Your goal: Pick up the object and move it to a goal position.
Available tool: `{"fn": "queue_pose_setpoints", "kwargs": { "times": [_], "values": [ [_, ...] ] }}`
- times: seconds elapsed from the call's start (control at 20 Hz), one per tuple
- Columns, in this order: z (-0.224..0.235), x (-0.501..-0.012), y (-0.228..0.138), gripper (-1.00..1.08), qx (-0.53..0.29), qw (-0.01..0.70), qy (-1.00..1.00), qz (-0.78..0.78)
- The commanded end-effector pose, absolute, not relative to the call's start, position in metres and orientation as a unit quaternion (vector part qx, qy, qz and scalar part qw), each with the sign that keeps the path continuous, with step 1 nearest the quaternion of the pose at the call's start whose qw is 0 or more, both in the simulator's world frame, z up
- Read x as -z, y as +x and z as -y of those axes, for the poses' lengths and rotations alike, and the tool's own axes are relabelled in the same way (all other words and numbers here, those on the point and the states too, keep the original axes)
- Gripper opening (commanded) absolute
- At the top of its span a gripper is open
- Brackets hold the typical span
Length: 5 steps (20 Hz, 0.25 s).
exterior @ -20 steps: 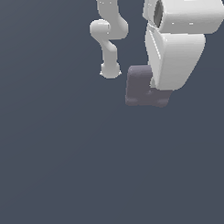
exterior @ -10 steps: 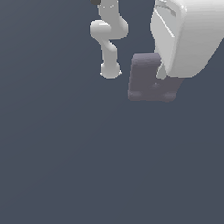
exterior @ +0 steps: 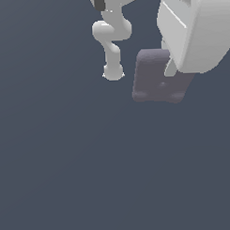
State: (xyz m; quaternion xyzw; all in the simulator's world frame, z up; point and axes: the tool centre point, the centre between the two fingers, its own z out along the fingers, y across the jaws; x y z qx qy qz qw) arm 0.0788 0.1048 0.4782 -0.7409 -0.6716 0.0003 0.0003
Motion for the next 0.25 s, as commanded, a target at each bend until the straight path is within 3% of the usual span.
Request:
{"fn": "queue_pose_setpoints", "kwargs": {
  "times": [0.0,0.2],
  "values": [
    [-0.1048,-0.4798,0.0793,-1.0,0.0,0.0,-0.741,0.672],
    [-0.1049,-0.4804,0.0797,-1.0,0.0,0.0,-0.741,0.672]
  ]
}}
